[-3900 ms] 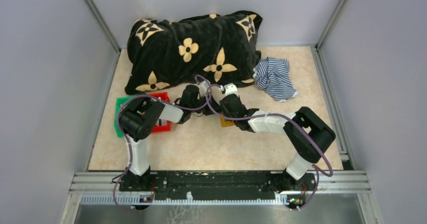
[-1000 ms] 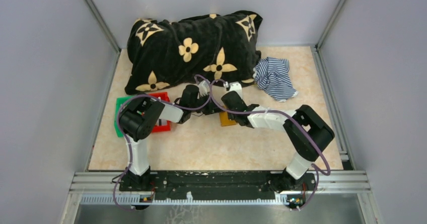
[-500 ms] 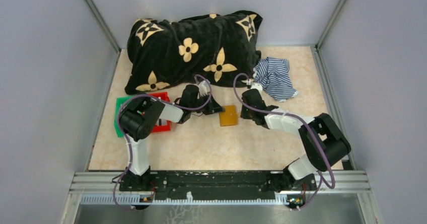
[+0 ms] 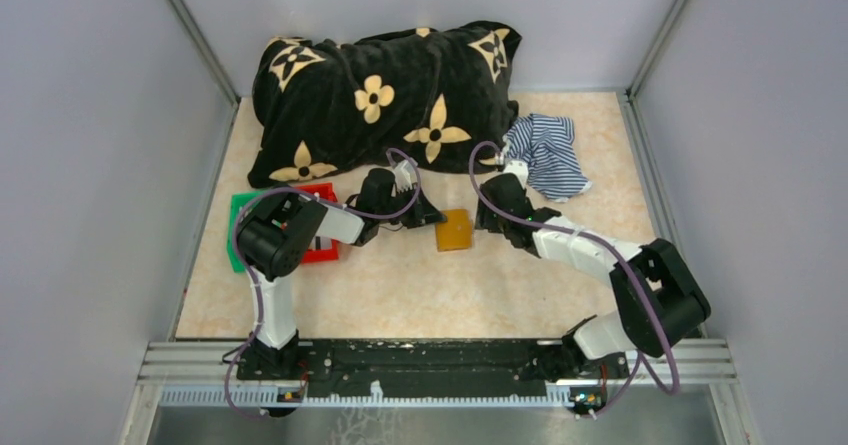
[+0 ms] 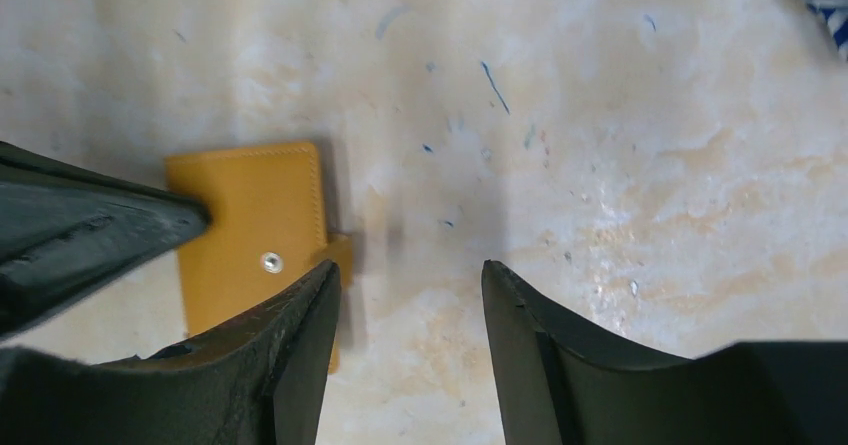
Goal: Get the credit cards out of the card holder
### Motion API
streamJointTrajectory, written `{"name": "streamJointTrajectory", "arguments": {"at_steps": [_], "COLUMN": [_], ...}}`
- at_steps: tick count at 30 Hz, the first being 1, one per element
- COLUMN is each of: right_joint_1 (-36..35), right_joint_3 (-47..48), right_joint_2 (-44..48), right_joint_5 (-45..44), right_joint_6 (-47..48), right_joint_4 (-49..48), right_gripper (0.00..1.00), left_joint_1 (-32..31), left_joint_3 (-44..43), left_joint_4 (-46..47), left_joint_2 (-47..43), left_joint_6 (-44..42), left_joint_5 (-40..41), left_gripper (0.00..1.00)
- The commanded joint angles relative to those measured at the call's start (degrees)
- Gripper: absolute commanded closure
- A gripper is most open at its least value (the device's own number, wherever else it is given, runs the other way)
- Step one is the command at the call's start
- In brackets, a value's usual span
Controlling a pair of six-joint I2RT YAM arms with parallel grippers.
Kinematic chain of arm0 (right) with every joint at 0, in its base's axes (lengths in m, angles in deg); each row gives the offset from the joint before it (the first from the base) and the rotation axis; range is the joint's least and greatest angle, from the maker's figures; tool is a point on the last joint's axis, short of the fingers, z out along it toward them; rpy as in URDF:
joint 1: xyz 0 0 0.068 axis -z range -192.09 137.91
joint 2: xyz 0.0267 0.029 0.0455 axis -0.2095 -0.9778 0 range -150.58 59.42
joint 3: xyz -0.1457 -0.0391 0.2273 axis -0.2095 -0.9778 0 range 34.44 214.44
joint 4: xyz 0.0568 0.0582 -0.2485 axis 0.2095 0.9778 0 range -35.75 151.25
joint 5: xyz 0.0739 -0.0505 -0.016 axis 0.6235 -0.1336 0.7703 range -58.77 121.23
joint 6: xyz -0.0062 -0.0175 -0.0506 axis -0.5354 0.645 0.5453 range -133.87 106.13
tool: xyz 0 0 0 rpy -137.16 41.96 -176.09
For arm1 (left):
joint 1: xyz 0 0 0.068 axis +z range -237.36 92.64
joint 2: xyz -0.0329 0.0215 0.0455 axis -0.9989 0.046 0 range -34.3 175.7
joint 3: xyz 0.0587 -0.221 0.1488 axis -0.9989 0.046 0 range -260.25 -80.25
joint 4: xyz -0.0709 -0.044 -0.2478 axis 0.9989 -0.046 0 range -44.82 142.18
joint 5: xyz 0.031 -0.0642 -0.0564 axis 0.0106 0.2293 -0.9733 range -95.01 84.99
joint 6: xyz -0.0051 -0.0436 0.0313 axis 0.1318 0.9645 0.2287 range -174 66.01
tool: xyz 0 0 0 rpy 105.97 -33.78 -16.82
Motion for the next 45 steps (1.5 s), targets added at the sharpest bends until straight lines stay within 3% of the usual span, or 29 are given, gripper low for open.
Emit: {"name": "streamJointTrajectory", "arguments": {"at_steps": [1, 4, 10, 11, 14, 16, 29, 34, 42, 44, 45], "right_joint_1": [-2.31, -4.83, -5.88, -5.88, -5.51, -5.28, -0.72, -0.22, 0.74, 0.74, 0.74], "right_joint_3": [7.9, 10.54, 12.82, 12.74, 11.59, 10.18, 0.01, -0.76, 1.24, 1.23, 0.99], "right_joint_2": [0.73, -0.77, -6.71, -7.76, -10.03, -10.23, -6.73, -5.08, -10.02, -10.31, -10.32], "right_joint_5": [-2.82, -3.29, 6.48, 7.36, 9.84, 10.83, 12.22, 10.83, 12.43, 14.42, 15.56], "right_joint_6": [3.14, 4.25, 0.96, -0.11, -2.29, -3.35, -5.57, -5.37, -4.51, -4.41, -4.54], "right_joint_4": [-0.43, -1.27, -6.16, -6.41, -7.39, -8.09, -9.92, -9.46, -11.79, -13.21, -14.24], "right_gripper": [0.45, 0.45, 0.49, 0.56, 0.91, 1.0, 1.0, 1.0, 1.0, 1.0, 1.0], "left_joint_1": [-0.23, -0.19, -0.19, -0.19, -0.19, -0.19, -0.19, -0.19, -0.19, -0.2, -0.19], "left_joint_3": [1.13, 1.17, 1.58, 1.8, 1.99, 1.7, 1.98, 2.0, 2.76, 2.93, 2.98], "left_joint_4": [-3.33, -4.52, -5.48, -5.46, -6.28, -7.38, -7.85, -8.09, -8.17, -8.18, -8.37], "left_joint_2": [-0.55, -1.69, -2.9, -3.29, -4.29, -4.67, -6.81, -7.32, -9.11, -9.91, -10.37], "left_joint_6": [-2.84, -3.56, -4.06, -3.88, -4.26, -4.79, -3.02, -3.34, -3.51, -3.48, -3.37], "left_joint_5": [-0.2, 0.28, -0.67, -0.79, -0.73, -0.52, -1.17, -1.34, -1.28, -1.71, -1.86], "left_gripper": [0.89, 0.88, 0.88, 0.87, 0.87, 0.87, 0.87, 0.87, 0.86, 0.77, 0.6]}}
